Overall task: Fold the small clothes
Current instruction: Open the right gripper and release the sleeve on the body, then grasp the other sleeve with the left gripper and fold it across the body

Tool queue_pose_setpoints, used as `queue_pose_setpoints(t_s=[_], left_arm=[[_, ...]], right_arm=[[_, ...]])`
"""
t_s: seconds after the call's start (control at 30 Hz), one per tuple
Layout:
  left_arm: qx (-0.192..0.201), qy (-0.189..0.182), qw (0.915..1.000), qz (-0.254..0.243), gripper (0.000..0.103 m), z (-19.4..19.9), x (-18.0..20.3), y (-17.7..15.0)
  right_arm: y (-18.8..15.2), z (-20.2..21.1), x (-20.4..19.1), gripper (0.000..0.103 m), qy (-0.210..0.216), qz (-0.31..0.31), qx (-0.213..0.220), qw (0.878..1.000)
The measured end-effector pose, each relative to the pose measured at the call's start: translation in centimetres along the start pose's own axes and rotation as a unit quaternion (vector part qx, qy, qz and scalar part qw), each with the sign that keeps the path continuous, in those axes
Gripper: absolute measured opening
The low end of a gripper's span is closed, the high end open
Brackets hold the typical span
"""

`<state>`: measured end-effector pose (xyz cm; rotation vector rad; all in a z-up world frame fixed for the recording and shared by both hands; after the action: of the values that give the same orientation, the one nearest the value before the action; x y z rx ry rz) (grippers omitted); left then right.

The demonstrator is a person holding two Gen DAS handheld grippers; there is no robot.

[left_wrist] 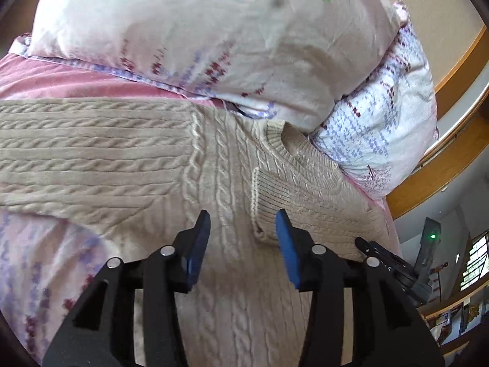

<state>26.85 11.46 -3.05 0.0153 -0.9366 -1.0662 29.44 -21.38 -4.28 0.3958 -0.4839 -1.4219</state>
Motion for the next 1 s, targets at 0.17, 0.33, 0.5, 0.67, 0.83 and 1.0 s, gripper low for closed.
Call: queue_pose_setpoints(t_s=[0.17, 0.33, 0.5, 0.67, 0.83, 1.0], left_arm=[[0.055, 0.025, 0.9914, 0.116, 0.043, 7.3, -8.4, 1.6], [0.114, 0.087, 0.9614, 0.235, 0.042, 11.5, -16.5, 2.7], [0.13, 0.078, 0.9412, 0.302, 0.035, 11.9, -19.6, 3.6], [0.151, 0.059, 0.9191, 0.359, 0.024, 12.1, -21.8, 4.6], [0.166, 0.055, 0.9089, 0.378, 0.022, 12.4, -23.0, 5.7], [0.183, 0.053, 0.9027, 0.386, 0.015, 12.6, -24.2, 6.9]], right_arm=[[0.2, -0.1, 0.1, 0.07, 0.011, 0.0, -0.003, 1.0], [0.3, -0.2, -0.2, 0.072, 0.008, 0.002, 0.0, 1.0], [0.4, -0.3, 0.0, 0.072, 0.011, 0.003, 0.0, 1.0], [0.3, -0.3, 0.0, 0.072, 0.011, 0.002, 0.003, 1.0], [0.4, -0.3, -0.1, 0.072, 0.013, 0.002, 0.002, 1.0], [0.4, -0.2, -0.1, 0.072, 0.021, 0.0, 0.003, 1.0]])
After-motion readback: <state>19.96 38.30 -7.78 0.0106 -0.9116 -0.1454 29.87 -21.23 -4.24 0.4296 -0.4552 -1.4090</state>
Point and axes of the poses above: each gripper's, at about its wrist camera, not at the fingertips, and z roughly against the way its jaws point, x to its right, y to its top, the point moved 8 cm from there along -z, roughly the way its jaws point, and after that the axes turned 10 degrees about z, right-handed, at the moved point
